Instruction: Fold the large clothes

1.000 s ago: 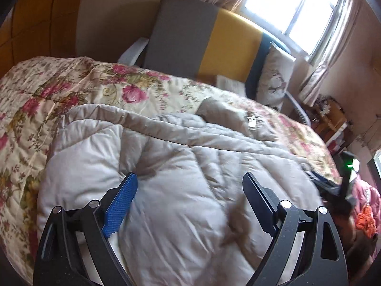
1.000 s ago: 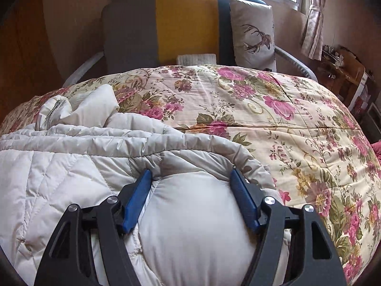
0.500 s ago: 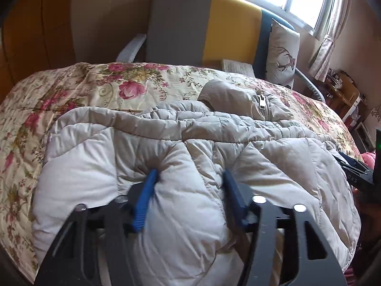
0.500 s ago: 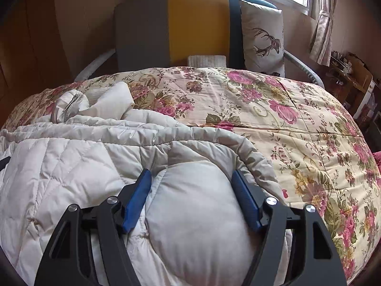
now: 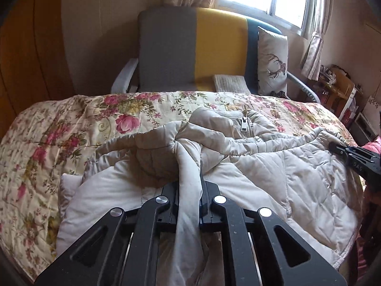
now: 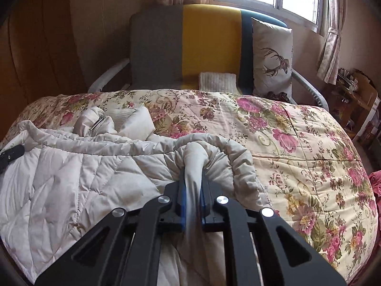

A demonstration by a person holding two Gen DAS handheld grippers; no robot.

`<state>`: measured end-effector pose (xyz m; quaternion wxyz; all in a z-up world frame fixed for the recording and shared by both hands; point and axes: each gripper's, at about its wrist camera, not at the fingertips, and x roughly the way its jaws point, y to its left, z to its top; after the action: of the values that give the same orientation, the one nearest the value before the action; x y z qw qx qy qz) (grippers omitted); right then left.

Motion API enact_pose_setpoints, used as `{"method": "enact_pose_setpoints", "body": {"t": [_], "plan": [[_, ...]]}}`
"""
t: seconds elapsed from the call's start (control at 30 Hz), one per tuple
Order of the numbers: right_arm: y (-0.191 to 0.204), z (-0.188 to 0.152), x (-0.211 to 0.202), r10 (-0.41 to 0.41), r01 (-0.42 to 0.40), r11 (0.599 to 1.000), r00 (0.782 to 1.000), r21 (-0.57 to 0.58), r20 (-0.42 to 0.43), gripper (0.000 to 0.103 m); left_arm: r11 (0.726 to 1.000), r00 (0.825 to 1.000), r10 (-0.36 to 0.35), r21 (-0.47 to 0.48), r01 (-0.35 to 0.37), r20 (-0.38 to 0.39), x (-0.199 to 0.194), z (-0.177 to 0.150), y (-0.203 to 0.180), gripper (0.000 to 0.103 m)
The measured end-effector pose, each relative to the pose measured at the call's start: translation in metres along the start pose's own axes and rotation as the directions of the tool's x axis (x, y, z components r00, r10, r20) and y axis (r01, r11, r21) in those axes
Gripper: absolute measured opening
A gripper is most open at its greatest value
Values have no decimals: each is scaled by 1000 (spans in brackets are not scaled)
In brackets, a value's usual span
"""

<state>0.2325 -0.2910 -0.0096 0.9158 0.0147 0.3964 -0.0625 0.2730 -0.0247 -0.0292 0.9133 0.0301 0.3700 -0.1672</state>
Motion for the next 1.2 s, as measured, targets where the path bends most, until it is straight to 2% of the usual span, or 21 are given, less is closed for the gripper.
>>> {"method": "enact_pose_setpoints", "body": {"t": [0.13, 0.23, 0.3, 0.37, 0.43, 0.5, 0.57, 0.6, 0.67, 0.73, 0.8, 0.9, 0.93, 1.0, 1.2], "plan": [[-6, -6, 31, -8, 9, 999, 999, 46, -33, 7, 1000, 999, -6, -27, 5, -33, 29, -1, 7, 7], [-6, -9, 47, -44, 46, 998, 998, 51, -33, 9, 1000, 999, -5, -3, 5, -38, 47, -1, 6, 8], [-6, -12, 58, -73, 75, 997, 996, 36, -42, 17, 1000, 999, 5, 17, -4, -33, 54, -3, 5, 12], [-10, -16, 69, -56, 59, 997, 997, 51, -53, 24, 1000, 1000, 14, 27, -14, -17, 62, -12, 10, 28], [-17, -18, 74, -26, 31, 996, 998, 87, -56, 29, 999, 1000, -25, -31, 25, 4, 65, -21, 24, 36], [-17, -20, 73, -19, 23, 996, 998, 83, -52, 33, 992, 996, -92, -89, 93, 12, 61, -23, 36, 39], [-16, -22, 71, -17, 20, 997, 999, 79, -35, 35, 984, 992, -123, -131, 121, -10, 51, -22, 43, 40], [-17, -23, 69, -16, 18, 996, 999, 82, -28, 37, 981, 992, -123, -152, 119, -19, 43, -20, 45, 41], [-18, -23, 68, -17, 19, 996, 1000, 89, -17, 40, 979, 993, -118, -165, 117, 0, 23, -17, 44, 54], [-17, -24, 66, -22, 22, 996, 1000, 89, -5, 44, 993, 998, -42, -112, 46, 42, 4, -13, 42, 63], [-17, -24, 63, -31, 30, 995, 999, 90, 8, 51, 996, 997, 66, -65, -63, 46, 3, -12, 44, 63], [-17, -23, 62, -31, 30, 995, 999, 92, 13, 55, 991, 993, 121, -59, -121, 2, 20, -16, 62, 62], [-17, -23, 62, -33, 31, 995, 999, 90, 10, 55, 989, 991, 133, -71, -133, -11, 27, -17, 71, 57], [-15, -23, 64, -40, 39, 996, 999, 83, 4, 57, 986, 990, 143, -85, -144, -12, 37, -25, 81, 55], [-14, -22, 71, -38, 39, 996, 999, 76, -16, 61, 988, 995, 94, -124, -95, -15, 59, -39, 95, 55]]}}
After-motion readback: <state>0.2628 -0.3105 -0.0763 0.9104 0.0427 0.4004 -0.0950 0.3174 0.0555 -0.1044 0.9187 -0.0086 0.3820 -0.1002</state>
